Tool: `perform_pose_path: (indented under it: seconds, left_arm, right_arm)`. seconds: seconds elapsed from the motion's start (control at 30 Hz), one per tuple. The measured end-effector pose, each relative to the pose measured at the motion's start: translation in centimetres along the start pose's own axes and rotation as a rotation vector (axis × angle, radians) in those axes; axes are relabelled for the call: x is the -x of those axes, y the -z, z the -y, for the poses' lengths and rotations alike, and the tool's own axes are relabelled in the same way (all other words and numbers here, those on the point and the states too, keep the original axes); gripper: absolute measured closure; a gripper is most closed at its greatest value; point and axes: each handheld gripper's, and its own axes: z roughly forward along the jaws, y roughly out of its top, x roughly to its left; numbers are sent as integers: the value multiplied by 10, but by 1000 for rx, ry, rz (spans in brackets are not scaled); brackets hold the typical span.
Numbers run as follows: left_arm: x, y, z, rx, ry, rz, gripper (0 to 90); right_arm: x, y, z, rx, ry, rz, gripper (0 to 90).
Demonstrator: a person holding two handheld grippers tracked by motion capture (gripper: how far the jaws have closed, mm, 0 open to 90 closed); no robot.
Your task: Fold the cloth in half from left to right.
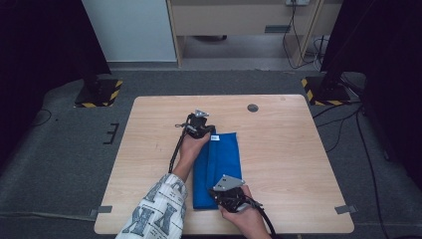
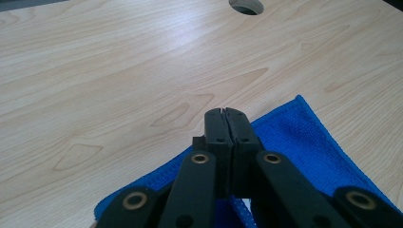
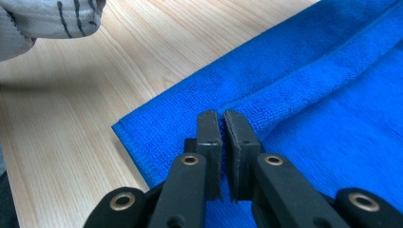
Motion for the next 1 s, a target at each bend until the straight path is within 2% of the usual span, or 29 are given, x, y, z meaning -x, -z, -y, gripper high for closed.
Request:
perform_pose_path:
  seconds: [0.2,0.27,0.63,1.0]
  left_arm:
    - [8,-3,0,-8,-7,5,886]
    - [11,-3,-1,-12,-22,4,885]
    - [23,-11,-4,-1,-20,4,886]
    - [30,-18,-5,8,-13,7,886]
  right_arm:
    - [4,7,3,3,-7,10,856]
    - [5,9,3,7,-5,12,856]
    - [6,20,10,-3,-11,21,857]
    - [11,28,18,-19,-16,31,856]
